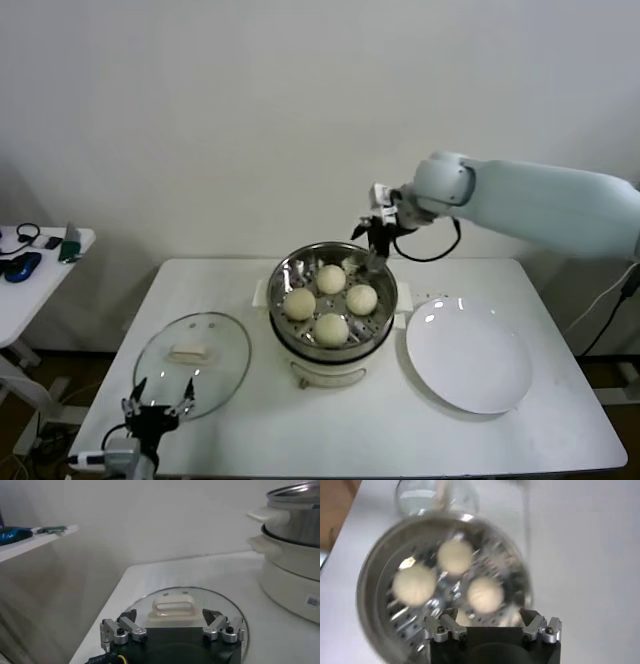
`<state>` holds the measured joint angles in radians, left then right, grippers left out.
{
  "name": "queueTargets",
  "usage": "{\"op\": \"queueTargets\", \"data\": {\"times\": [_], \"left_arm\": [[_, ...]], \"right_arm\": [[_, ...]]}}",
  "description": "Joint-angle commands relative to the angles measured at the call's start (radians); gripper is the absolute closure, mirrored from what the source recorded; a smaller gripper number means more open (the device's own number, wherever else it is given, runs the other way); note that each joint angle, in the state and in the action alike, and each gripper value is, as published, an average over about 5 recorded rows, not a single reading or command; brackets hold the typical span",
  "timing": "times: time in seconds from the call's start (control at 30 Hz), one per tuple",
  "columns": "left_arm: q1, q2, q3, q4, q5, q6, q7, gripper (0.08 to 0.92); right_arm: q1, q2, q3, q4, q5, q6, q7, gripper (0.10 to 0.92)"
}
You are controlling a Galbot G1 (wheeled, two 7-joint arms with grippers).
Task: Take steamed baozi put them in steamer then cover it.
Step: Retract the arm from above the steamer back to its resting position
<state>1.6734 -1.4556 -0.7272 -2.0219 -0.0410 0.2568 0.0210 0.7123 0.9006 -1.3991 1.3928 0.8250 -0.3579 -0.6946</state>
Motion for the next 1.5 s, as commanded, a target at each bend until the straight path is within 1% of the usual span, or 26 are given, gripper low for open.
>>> {"op": "queueTargets", "data": {"times": [0.03, 0.17, 0.27, 0.33, 0.4, 0.5, 0.67, 0.77, 0.9, 1.1, 1.2, 1.27, 1.33, 1.43, 1.5], "left_arm": [[-0.008, 0.004, 0.005, -0.005, -0.018, -0.013, -0.004, 0.177], [-0.020, 0.014, 0.008, 0.003, -0.019, -0.033, -0.019, 0.177], [-0.027, 0.025, 0.014, 0.014, -0.016, -0.049, -0.035, 0.177], [-0.031, 0.032, 0.018, 0.018, -0.011, -0.056, -0.036, 0.177], [-0.032, 0.039, 0.024, 0.018, -0.004, -0.059, -0.033, 0.177], [-0.031, 0.044, 0.030, 0.012, 0.014, -0.061, -0.026, 0.177], [-0.029, 0.051, 0.030, 0.004, 0.056, -0.089, -0.018, 0.177], [-0.029, 0.059, 0.029, 0.006, 0.076, -0.124, -0.018, 0.177], [-0.026, 0.077, 0.028, 0.014, 0.108, -0.156, -0.019, 0.177], [-0.006, 0.116, 0.008, -0.008, 0.138, -0.173, -0.023, 0.177], [0.004, 0.130, -0.006, -0.020, 0.181, -0.200, -0.043, 0.177], [0.010, 0.138, -0.011, -0.023, 0.261, -0.230, -0.073, 0.177], [0.013, 0.146, -0.016, -0.015, 0.398, -0.272, -0.120, 0.177], [0.009, 0.149, -0.026, 0.030, 0.725, -0.332, -0.229, 0.177], [0.004, 0.148, -0.027, 0.087, 0.947, -0.366, -0.301, 0.177]], "right_arm": [[-0.336, -0.277, 0.494, 0.057, 0.091, 0.050, 0.422, 0.203], [-0.722, -0.397, 0.849, 0.143, 0.040, 0.079, 0.588, 0.202], [-1.054, -0.455, 1.142, 0.203, -0.012, 0.120, 0.634, 0.203], [-1.299, -0.466, 1.375, 0.235, -0.047, 0.152, 0.631, 0.203], [-1.516, -0.450, 1.586, 0.259, -0.082, 0.194, 0.617, 0.203], [-1.772, -0.391, 1.827, 0.286, -0.127, 0.263, 0.600, 0.203], [-2.113, -0.218, 2.110, 0.349, -0.206, 0.379, 0.554, 0.203], [-2.247, -0.098, 2.185, 0.378, -0.260, 0.463, 0.524, 0.203], [-2.332, 0.036, 2.186, 0.394, -0.308, 0.550, 0.492, 0.203], [-2.367, 0.160, 2.131, 0.380, -0.351, 0.656, 0.476, 0.203], [-2.370, 0.197, 2.103, 0.360, -0.356, 0.722, 0.474, 0.203], [-2.372, 0.215, 2.088, 0.348, -0.358, 0.756, 0.474, 0.203], [-2.376, 0.232, 2.075, 0.339, -0.363, 0.776, 0.476, 0.203], [-2.381, 0.254, 2.060, 0.326, -0.383, 0.794, 0.487, 0.203], [-2.379, 0.264, 2.053, 0.314, -0.403, 0.802, 0.501, 0.203]]}}
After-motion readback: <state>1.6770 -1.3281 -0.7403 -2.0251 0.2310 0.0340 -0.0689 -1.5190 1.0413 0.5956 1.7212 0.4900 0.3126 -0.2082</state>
